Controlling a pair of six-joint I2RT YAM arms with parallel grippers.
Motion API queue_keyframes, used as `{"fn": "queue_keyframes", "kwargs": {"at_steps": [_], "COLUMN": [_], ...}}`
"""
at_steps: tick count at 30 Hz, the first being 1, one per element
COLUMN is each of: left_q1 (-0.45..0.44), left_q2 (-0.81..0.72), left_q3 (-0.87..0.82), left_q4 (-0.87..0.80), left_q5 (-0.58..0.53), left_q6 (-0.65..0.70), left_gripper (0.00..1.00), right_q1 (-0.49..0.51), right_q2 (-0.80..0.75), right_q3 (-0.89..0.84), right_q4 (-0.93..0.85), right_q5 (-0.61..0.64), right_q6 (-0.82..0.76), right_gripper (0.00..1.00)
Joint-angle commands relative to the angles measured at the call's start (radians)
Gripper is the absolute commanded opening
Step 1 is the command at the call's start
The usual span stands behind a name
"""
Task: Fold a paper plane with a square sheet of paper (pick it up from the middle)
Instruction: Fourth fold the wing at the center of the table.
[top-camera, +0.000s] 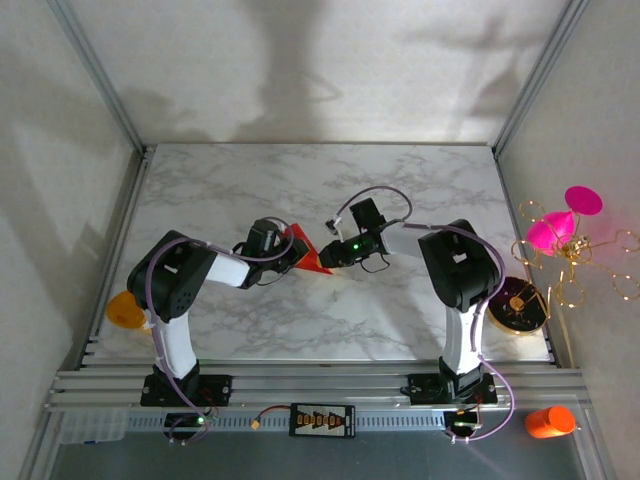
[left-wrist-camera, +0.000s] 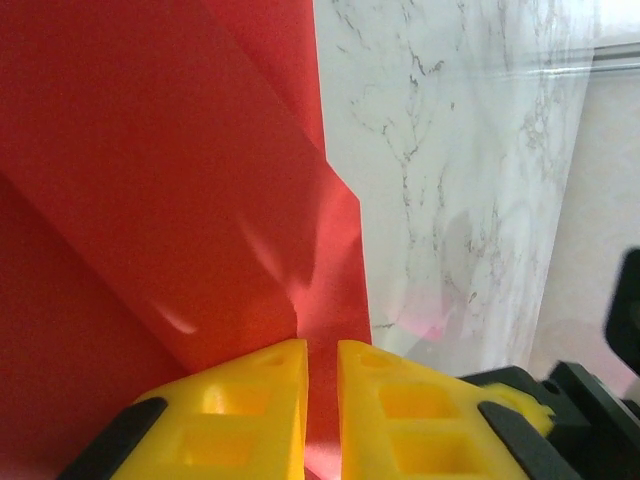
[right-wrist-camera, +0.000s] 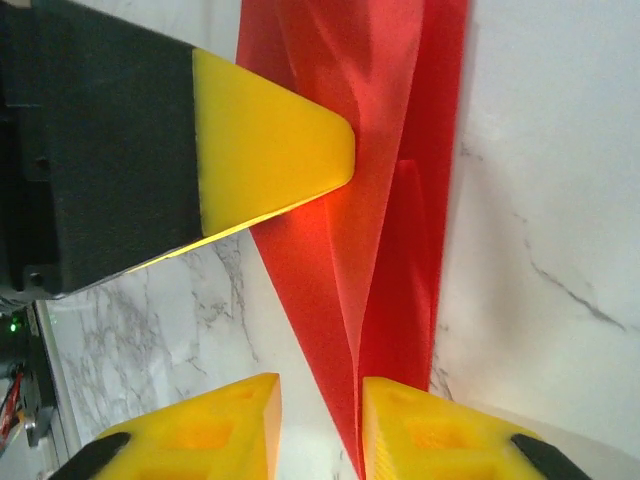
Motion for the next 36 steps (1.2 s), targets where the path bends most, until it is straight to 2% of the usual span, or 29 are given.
{"fn": "queue_keyframes", "kwargs": {"at_steps": [1,8,11,16,36], "left_q1": [0.011,0.014,0.014,0.015,0.015], "left_q2": [0.050,0.054,0.054,0.061,0.081], "left_q3": [0.000,0.009,0.015,0.033,0.062], "left_q4": [-0.113,-0.155,-0.183,-0.232,-0.336], "left_q5": [-0.038,-0.049,-0.049,-0.052,-0.082], "left_q6": [-0.002,-0.006,-0.005,0.000,-0.024], "left_gripper": [0.16,0.15,0.15,0.15,0.11], "right_q1": [0.001,0.002,0.010,0.021,0.025], "right_q2": [-0.072,-0.077,-0.044,0.017,0.082], "right_q3": [-0.027,-0.029,-0.003,0.052,0.070], "right_q4": [0.012,0.085,0.061,0.003,-0.059], "right_q5": [0.053,-0.021,-0.034,-0.037,0.044], "right_q6": [0.047,0.077,0.061,0.016,-0.011], "right_gripper": [0.29,0.21,0.14,0.08,0.05]}}
